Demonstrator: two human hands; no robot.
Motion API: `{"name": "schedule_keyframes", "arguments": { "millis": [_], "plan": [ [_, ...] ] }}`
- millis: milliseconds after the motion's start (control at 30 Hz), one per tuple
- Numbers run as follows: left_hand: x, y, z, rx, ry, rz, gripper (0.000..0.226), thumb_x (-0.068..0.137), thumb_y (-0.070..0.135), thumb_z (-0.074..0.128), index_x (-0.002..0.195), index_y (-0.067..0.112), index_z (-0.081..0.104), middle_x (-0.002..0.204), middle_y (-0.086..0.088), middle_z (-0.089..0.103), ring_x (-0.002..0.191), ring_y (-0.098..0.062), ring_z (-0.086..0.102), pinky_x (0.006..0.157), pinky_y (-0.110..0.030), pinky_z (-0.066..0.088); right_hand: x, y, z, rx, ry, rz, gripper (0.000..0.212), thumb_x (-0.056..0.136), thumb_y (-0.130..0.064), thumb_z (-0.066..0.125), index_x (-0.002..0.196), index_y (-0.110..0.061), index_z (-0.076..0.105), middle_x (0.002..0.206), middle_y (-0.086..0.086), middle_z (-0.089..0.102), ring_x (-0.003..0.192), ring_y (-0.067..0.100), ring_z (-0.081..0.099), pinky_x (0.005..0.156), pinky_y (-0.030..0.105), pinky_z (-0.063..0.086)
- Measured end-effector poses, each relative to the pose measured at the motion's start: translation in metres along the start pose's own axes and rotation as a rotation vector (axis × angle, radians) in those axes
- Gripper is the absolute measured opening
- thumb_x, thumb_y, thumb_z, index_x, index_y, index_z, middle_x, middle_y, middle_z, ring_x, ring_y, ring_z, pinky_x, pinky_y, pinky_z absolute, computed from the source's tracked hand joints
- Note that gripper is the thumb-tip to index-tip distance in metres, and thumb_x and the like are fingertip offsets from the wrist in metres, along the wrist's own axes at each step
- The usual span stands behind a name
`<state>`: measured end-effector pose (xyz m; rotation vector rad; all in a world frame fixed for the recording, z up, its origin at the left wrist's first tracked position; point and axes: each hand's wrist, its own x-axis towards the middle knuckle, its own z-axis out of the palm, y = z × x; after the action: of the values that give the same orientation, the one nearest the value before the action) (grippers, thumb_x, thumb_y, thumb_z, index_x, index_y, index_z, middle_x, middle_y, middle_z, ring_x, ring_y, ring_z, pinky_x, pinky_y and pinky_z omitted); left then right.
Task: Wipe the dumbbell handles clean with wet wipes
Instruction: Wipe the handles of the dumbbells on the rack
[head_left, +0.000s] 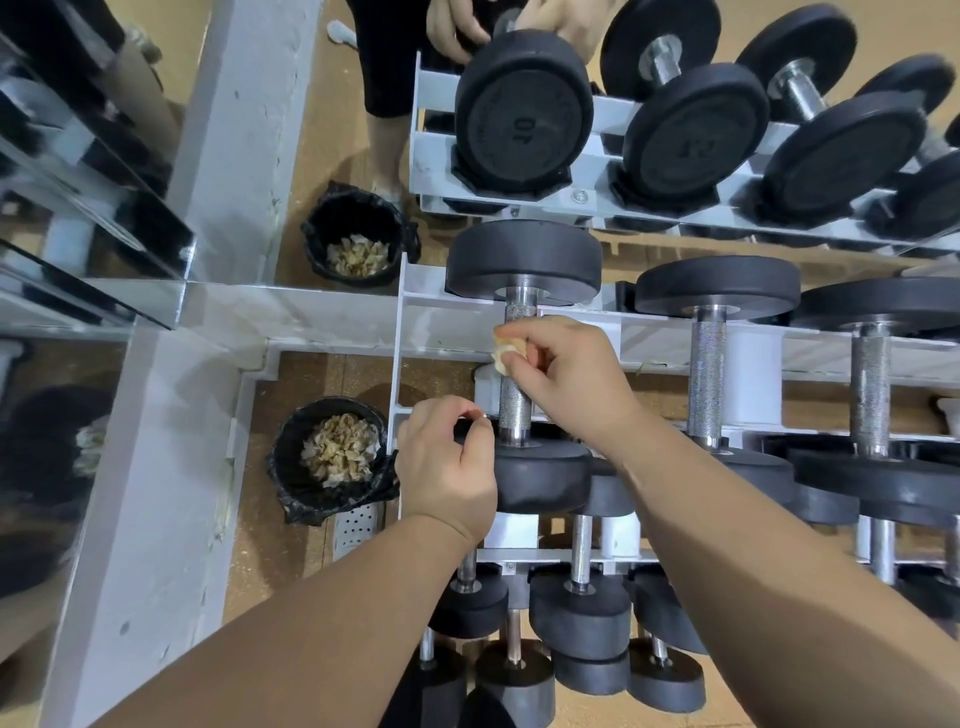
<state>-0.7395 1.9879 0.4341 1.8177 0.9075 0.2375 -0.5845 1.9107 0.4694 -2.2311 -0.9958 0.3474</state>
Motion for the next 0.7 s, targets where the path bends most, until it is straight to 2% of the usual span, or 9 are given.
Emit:
{"name": "schedule_keyframes", "arguments": {
  "millis": [100,200,300,400,500,533,600,667,700],
  "plan": [
    [-0.001,0.0,0.0,-0.006,0.006,0.01,0.034,0.083,0.047,0.035,0.093,0.028,0.061,0.1,0.01,0.056,0.101,-0.018,0.051,0.089,-0.036,0.043,-0.003,0.002,-0.001,-0.003,0.004,-0.043,0.019,0.089,-0.016,0.072,0.107,-0.019,0.078,0.075,-0.015,0.054,0.071,0.0,0.054,0.073,0.02,0.046],
    [0.0,-0.001,0.001,-0.009,0.007,0.017,0.037,0.084,0.046,0.036,0.093,0.023,0.064,0.099,0.007,0.058,0.101,-0.02,0.052,0.089,-0.04,0.044,-0.017,0.003,-0.008,-0.008,-0.084,-0.139,0.013,0.089,-0.018,0.076,0.101,-0.016,0.08,0.074,-0.018,0.054,0.071,-0.008,0.05,0.072,0.015,0.044],
    [0.001,-0.001,0.001,-0.012,0.014,0.022,0.039,0.084,0.045,0.037,0.094,0.021,0.066,0.099,0.006,0.059,0.101,-0.021,0.053,0.089,-0.043,0.045,-0.018,0.001,-0.012,-0.099,-0.138,-0.231,0.014,0.09,-0.017,0.073,0.102,-0.015,0.079,0.076,-0.007,0.062,0.07,0.007,0.058,0.068,0.025,0.052],
    [0.0,-0.001,0.001,0.001,0.012,0.022,0.039,0.084,0.045,0.036,0.095,0.021,0.065,0.1,0.007,0.058,0.102,-0.021,0.052,0.089,-0.044,0.045,0.008,-0.001,-0.007,-0.233,-0.045,-0.265,0.012,0.092,-0.015,0.068,0.097,-0.012,0.078,0.076,0.004,0.065,0.071,0.025,0.064,0.063,0.033,0.055],
    [0.0,0.0,-0.001,0.002,0.009,0.019,0.041,0.084,0.046,0.036,0.096,0.02,0.065,0.1,0.008,0.057,0.102,-0.022,0.052,0.089,-0.044,0.046,0.026,-0.002,-0.005,-0.221,0.089,-0.184,0.009,0.089,-0.014,0.07,0.092,-0.013,0.078,0.078,0.003,0.068,0.076,0.023,0.064,0.067,0.035,0.054],
    [0.0,0.001,-0.001,0.001,0.008,0.012,0.041,0.083,0.046,0.036,0.096,0.021,0.065,0.1,0.008,0.057,0.102,-0.022,0.052,0.089,-0.044,0.046,0.023,-0.003,-0.006,-0.186,0.067,-0.159,0.008,0.089,-0.015,0.071,0.091,-0.015,0.078,0.077,0.001,0.067,0.075,0.019,0.062,0.068,0.034,0.052],
    [0.0,0.003,0.0,-0.004,0.012,0.003,0.039,0.082,0.047,0.036,0.094,0.023,0.065,0.099,0.009,0.057,0.101,-0.021,0.052,0.087,-0.043,0.046,0.007,-0.004,-0.013,-0.112,-0.094,-0.15,0.008,0.091,-0.02,0.072,0.089,-0.016,0.079,0.074,-0.002,0.065,0.07,0.013,0.059,0.069,0.033,0.051],
    [0.0,0.003,0.0,-0.012,0.013,-0.002,0.037,0.082,0.047,0.037,0.093,0.023,0.065,0.098,0.009,0.058,0.1,-0.021,0.053,0.086,-0.044,0.046,-0.011,-0.007,-0.018,-0.077,-0.26,-0.19,0.01,0.092,-0.021,0.072,0.087,-0.016,0.079,0.071,-0.004,0.064,0.068,0.01,0.059,0.069,0.03,0.051],
    [0.0,0.003,0.001,-0.016,0.011,-0.004,0.037,0.083,0.046,0.038,0.093,0.023,0.065,0.098,0.009,0.058,0.1,-0.021,0.053,0.086,-0.044,0.046,-0.014,-0.007,-0.018,-0.089,-0.288,-0.216,0.009,0.092,-0.02,0.072,0.087,-0.017,0.078,0.07,-0.005,0.063,0.067,0.01,0.058,0.068,0.027,0.05]
  ]
}}
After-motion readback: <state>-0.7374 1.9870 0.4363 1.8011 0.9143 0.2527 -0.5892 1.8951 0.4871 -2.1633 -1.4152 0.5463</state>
